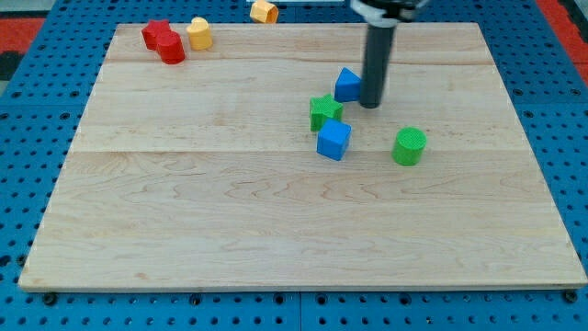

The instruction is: Move the triangle towards the left

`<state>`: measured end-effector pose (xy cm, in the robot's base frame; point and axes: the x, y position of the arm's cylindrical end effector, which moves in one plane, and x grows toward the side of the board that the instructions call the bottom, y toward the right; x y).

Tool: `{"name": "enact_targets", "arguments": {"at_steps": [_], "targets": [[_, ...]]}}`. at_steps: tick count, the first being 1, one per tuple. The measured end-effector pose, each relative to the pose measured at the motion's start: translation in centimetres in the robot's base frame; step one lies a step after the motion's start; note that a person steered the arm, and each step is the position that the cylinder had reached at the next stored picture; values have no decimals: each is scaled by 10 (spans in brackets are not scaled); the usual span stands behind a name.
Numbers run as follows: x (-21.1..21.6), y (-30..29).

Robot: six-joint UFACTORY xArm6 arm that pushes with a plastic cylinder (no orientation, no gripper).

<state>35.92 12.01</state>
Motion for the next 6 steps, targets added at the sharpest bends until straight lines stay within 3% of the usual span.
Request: {"name": "enact_targets", "arguments": {"at_steps": [1,2,3,6], "targets": [[-30,8],[-31,-103],[-31,-165],[-32,-143]]}}
